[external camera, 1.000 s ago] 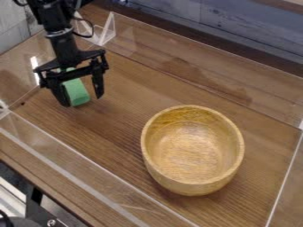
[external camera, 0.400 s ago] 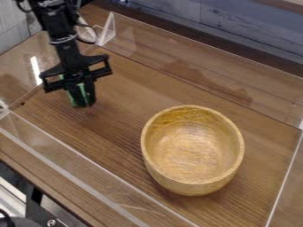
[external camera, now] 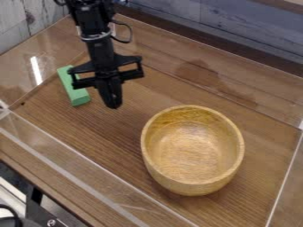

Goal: Put the green block in the brown bowl

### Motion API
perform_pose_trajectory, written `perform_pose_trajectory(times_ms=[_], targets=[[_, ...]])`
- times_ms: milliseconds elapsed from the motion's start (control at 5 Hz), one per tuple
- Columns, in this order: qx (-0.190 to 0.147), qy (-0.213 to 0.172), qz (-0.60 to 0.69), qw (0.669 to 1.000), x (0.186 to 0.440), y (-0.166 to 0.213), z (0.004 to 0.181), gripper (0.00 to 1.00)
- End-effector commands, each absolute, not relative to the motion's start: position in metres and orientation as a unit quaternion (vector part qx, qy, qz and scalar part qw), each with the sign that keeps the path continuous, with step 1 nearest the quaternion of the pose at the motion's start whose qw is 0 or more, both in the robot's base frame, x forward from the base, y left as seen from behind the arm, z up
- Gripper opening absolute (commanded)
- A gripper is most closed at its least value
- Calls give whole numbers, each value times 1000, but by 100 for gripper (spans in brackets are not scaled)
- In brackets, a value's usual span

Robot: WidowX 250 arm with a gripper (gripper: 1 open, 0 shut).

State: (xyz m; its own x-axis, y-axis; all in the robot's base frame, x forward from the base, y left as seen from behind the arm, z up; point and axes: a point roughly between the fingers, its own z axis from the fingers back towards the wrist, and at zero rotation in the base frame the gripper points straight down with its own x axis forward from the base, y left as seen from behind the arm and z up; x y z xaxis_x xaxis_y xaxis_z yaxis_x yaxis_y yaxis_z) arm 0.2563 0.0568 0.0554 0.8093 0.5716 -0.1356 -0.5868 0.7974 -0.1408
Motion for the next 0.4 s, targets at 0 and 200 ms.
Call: perform_pose_trajectory(times_ms=[0, 200], targets=[[-93, 20, 249, 964, 258, 31, 71, 0], [-95, 21, 203, 974, 254, 8, 70, 0]])
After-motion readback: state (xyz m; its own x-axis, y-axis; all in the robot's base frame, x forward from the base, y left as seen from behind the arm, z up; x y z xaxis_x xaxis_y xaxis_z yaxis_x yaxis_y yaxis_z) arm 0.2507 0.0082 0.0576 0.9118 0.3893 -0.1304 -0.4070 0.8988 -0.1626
